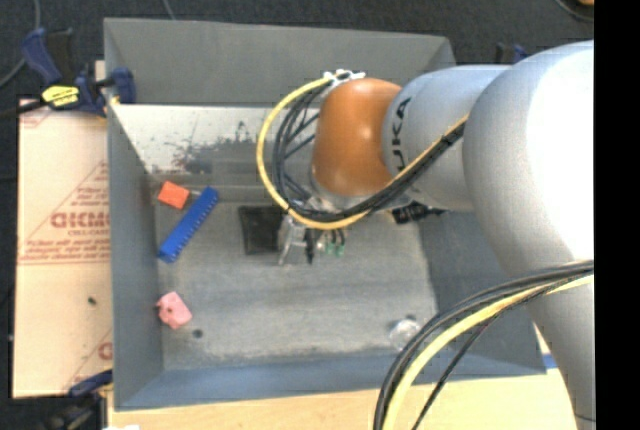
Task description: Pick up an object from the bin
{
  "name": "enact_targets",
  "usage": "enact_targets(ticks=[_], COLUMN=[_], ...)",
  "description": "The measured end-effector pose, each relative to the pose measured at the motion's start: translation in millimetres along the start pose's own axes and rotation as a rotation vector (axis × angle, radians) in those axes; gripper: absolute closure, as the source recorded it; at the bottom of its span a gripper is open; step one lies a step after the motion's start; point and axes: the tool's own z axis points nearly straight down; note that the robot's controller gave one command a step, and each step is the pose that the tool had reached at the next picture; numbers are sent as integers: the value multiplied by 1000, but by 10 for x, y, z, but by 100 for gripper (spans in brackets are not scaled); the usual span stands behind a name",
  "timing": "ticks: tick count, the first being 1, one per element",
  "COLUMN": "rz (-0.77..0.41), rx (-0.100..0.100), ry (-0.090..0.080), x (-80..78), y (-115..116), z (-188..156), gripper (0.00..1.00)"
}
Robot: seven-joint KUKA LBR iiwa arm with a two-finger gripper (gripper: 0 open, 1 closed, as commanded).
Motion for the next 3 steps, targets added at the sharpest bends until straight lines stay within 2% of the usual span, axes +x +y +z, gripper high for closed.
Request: enact_targets(ticks=[2, 3], rz=[1, 1], rx=[1, -1], ry=[5, -2], x=[12, -8], y=[-7, -4], z=[-160, -273], gripper=[100, 100])
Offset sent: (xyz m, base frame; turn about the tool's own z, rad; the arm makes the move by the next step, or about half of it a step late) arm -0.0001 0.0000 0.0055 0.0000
